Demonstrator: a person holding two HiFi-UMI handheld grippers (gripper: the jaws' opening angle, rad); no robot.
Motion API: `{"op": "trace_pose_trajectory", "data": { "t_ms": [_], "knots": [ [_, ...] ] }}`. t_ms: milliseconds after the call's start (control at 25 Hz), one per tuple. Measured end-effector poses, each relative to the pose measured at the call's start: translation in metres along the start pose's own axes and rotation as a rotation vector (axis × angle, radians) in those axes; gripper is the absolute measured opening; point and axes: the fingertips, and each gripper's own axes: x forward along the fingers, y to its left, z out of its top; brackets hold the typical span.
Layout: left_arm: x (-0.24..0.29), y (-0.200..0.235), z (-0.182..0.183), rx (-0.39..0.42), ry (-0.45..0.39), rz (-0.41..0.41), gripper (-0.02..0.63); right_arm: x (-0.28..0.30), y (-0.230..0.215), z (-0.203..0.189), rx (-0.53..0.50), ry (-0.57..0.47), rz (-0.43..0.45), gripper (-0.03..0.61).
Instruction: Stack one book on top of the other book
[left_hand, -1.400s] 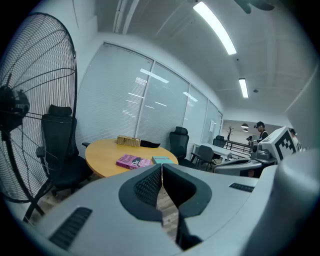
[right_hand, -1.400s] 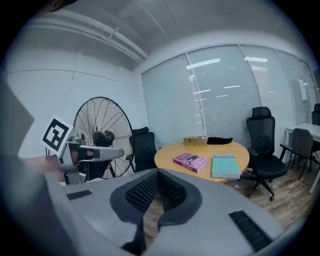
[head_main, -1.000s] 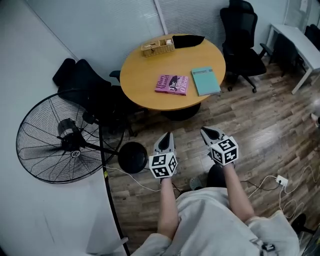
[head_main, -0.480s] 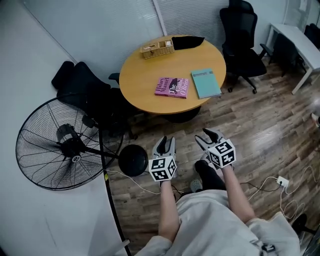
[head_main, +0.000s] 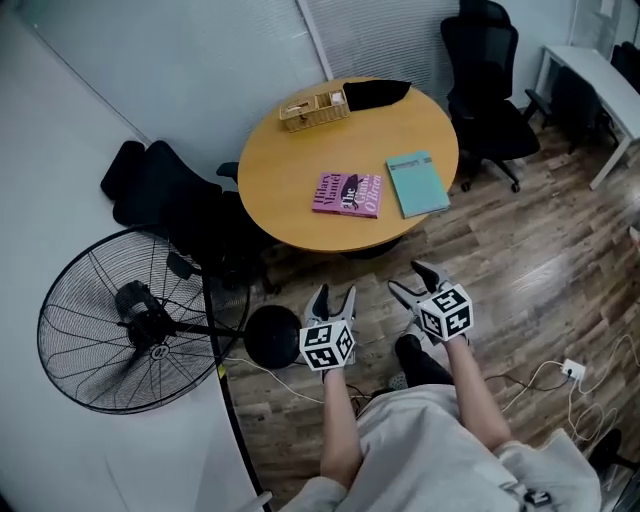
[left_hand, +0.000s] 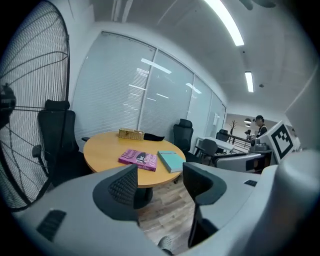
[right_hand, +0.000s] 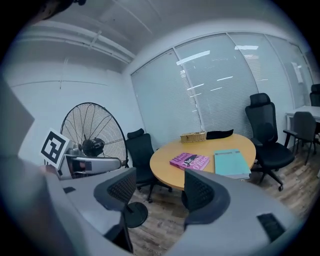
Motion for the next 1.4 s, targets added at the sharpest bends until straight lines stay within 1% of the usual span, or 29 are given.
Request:
{"op": "trace_pose_trajectory", "data": {
  "t_ms": [120,280,480,720,840,1080,1280,1400],
  "knots": [
    [0.026,0.012,0.012,-0.027,0.002,0.016,0.311,0.013,-0.018,0.008,0.008,0.011,-0.015,0.295],
    [0.065,0.021,0.037,-0.008,0.008,0.019,0.334,0.032,-0.043,0.026,0.016,0.008,-0.032,0.302],
    [0.098,0.029,0.072,0.016,-0.016,0.003,0.336,0.058,-0.069,0.054,0.027,-0.008,-0.043,0.304],
    [0.132,0.044,0.101,0.042,-0.035,0.012,0.336,0.089,-0.092,0.075,0.028,-0.021,-0.038,0.304],
    [0.147,0.049,0.113,0.046,-0.044,0.019,0.336,0.101,-0.107,0.084,0.045,-0.029,-0.043,0.304],
    [0.176,0.063,0.126,0.017,-0.058,0.036,0.336,0.126,-0.13,0.094,0.063,-0.022,-0.038,0.304],
    [0.197,0.076,0.126,0.005,-0.046,0.06,0.336,0.145,-0.147,0.097,0.076,-0.013,-0.032,0.304],
    [0.204,0.083,0.124,-0.015,-0.058,0.086,0.334,0.151,-0.152,0.093,0.082,-0.009,-0.023,0.304]
  ]
}}
